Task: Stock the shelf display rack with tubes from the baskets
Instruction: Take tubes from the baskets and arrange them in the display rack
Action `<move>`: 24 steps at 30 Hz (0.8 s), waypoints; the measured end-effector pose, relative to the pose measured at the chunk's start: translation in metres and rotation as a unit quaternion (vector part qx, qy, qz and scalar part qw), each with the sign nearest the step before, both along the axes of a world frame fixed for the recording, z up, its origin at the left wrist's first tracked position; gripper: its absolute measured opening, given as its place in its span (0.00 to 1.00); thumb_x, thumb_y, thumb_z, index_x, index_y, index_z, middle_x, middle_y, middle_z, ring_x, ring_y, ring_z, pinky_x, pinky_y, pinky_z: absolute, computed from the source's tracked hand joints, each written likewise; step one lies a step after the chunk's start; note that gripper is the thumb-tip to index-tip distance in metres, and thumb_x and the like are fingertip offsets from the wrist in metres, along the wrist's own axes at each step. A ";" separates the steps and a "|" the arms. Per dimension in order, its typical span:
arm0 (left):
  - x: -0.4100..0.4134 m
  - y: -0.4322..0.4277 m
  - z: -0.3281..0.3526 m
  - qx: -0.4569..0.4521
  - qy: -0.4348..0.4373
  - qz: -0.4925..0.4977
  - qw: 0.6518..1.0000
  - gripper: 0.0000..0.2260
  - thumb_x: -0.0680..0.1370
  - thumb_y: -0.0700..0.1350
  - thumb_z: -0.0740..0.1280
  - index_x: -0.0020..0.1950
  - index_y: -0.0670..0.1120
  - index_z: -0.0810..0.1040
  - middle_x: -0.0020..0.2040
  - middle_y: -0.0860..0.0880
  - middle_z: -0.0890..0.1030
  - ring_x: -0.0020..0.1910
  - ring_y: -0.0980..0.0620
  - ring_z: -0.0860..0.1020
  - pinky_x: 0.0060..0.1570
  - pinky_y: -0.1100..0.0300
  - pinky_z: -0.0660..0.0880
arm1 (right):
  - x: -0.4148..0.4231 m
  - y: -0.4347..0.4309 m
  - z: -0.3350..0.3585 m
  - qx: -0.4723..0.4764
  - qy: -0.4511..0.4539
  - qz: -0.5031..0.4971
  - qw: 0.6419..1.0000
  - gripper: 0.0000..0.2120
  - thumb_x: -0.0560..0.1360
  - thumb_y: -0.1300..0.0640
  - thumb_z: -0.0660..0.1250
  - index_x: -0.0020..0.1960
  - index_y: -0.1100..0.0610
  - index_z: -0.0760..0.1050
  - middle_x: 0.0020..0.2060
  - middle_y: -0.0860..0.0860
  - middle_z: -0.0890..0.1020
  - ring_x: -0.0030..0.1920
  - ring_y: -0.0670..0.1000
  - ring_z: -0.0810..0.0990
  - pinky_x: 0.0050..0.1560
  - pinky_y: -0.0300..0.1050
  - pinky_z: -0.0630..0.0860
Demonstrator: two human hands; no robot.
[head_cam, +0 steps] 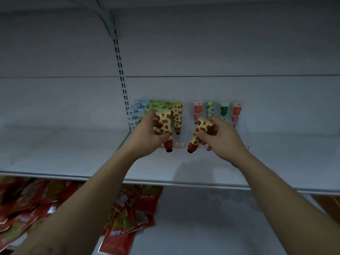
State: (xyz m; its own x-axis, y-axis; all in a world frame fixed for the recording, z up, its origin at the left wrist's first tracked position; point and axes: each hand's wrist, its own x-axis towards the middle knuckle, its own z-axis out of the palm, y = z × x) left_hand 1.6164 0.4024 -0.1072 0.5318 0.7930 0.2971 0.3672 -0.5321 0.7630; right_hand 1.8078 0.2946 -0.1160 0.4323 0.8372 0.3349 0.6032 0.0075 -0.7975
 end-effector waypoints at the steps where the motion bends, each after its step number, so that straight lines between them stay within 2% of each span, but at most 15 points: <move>1: 0.002 0.007 0.003 0.013 -0.010 0.012 1.000 0.26 0.73 0.46 0.73 0.66 0.51 0.64 0.59 0.49 0.77 0.51 0.47 0.80 0.48 0.46 0.79 | 0.006 0.008 0.002 0.003 -0.008 -0.004 1.000 0.19 0.74 0.54 0.71 0.64 0.53 0.73 0.47 0.50 0.82 0.44 0.51 0.81 0.49 0.56 0.80; 4: 0.010 0.027 0.010 0.051 -0.025 0.041 0.998 0.21 0.71 0.45 0.74 0.58 0.52 0.68 0.51 0.51 0.79 0.45 0.50 0.80 0.44 0.50 0.80 | 0.023 0.033 0.007 0.005 -0.039 -0.032 0.999 0.18 0.73 0.52 0.71 0.62 0.53 0.75 0.47 0.51 0.82 0.44 0.52 0.82 0.48 0.54 0.80; 7: 0.022 0.044 0.020 0.103 0.005 0.036 0.994 0.15 0.71 0.46 0.74 0.51 0.50 0.70 0.41 0.52 0.78 0.39 0.55 0.77 0.35 0.62 0.72 | 0.037 0.060 0.012 0.032 -0.055 -0.048 0.997 0.12 0.74 0.52 0.70 0.56 0.54 0.77 0.44 0.52 0.83 0.43 0.53 0.83 0.46 0.56 0.81; 11: 0.037 0.063 0.034 0.147 0.029 0.007 0.989 0.14 0.74 0.48 0.72 0.53 0.55 0.69 0.42 0.56 0.77 0.36 0.59 0.75 0.31 0.67 0.70 | 0.049 0.106 0.016 0.052 -0.106 -0.074 0.990 0.04 0.75 0.57 0.69 0.48 0.57 0.79 0.40 0.54 0.83 0.39 0.54 0.83 0.43 0.53 0.80; 13: 0.043 0.074 0.037 0.170 0.030 0.003 0.985 0.12 0.73 0.50 0.72 0.51 0.56 0.72 0.43 0.59 0.77 0.42 0.58 0.76 0.36 0.65 0.70 | 0.053 0.130 0.016 0.060 -0.137 -0.089 0.985 0.03 0.74 0.57 0.69 0.46 0.56 0.79 0.36 0.52 0.83 0.35 0.52 0.82 0.40 0.48 0.80; 15: 0.049 0.086 0.039 0.175 0.027 -0.006 0.984 0.08 0.73 0.52 0.73 0.47 0.54 0.76 0.44 0.58 0.79 0.48 0.56 0.77 0.43 0.59 0.70 | 0.053 0.148 0.016 0.048 -0.180 -0.098 0.978 0.04 0.75 0.59 0.67 0.46 0.58 0.80 0.35 0.51 0.82 0.32 0.48 0.77 0.32 0.34 0.74; 16: 0.052 0.093 0.038 0.171 0.026 -0.016 0.985 0.08 0.73 0.52 0.72 0.47 0.53 0.77 0.45 0.56 0.80 0.49 0.56 0.78 0.45 0.58 0.71 | 0.053 0.155 0.015 0.045 -0.202 -0.096 0.974 0.05 0.75 0.62 0.65 0.46 0.60 0.80 0.36 0.53 0.82 0.31 0.47 0.75 0.29 0.34 0.71; 17: 0.055 0.100 0.037 0.164 0.028 -0.027 0.986 0.07 0.74 0.52 0.72 0.47 0.52 0.77 0.45 0.56 0.81 0.49 0.55 0.78 0.46 0.58 0.72 | 0.053 0.162 0.014 0.048 -0.222 -0.091 0.970 0.07 0.75 0.65 0.63 0.46 0.62 0.80 0.37 0.55 0.83 0.31 0.49 0.75 0.29 0.38 0.71; 20: 0.062 0.117 0.030 0.147 0.042 -0.056 0.987 0.10 0.74 0.53 0.71 0.52 0.50 0.79 0.49 0.54 0.81 0.50 0.54 0.78 0.50 0.55 0.74 | 0.052 0.174 0.011 0.051 -0.255 -0.084 0.962 0.08 0.74 0.66 0.62 0.46 0.63 0.80 0.38 0.58 0.83 0.36 0.55 0.80 0.35 0.42 0.72; 22: 0.066 0.123 0.027 0.134 0.051 -0.062 0.988 0.14 0.73 0.53 0.72 0.56 0.49 0.80 0.53 0.53 0.80 0.52 0.53 0.77 0.54 0.53 0.75 | 0.053 0.180 0.013 0.029 -0.271 -0.078 0.959 0.08 0.75 0.65 0.62 0.48 0.63 0.80 0.39 0.58 0.83 0.37 0.55 0.80 0.37 0.44 0.75; 24: 0.069 0.128 0.026 0.126 0.064 -0.056 0.988 0.13 0.73 0.52 0.72 0.55 0.49 0.81 0.52 0.52 0.81 0.50 0.53 0.78 0.53 0.52 0.76 | 0.056 0.185 0.021 -0.011 -0.287 -0.081 0.954 0.08 0.75 0.64 0.62 0.49 0.61 0.79 0.40 0.55 0.83 0.34 0.51 0.76 0.33 0.37 0.70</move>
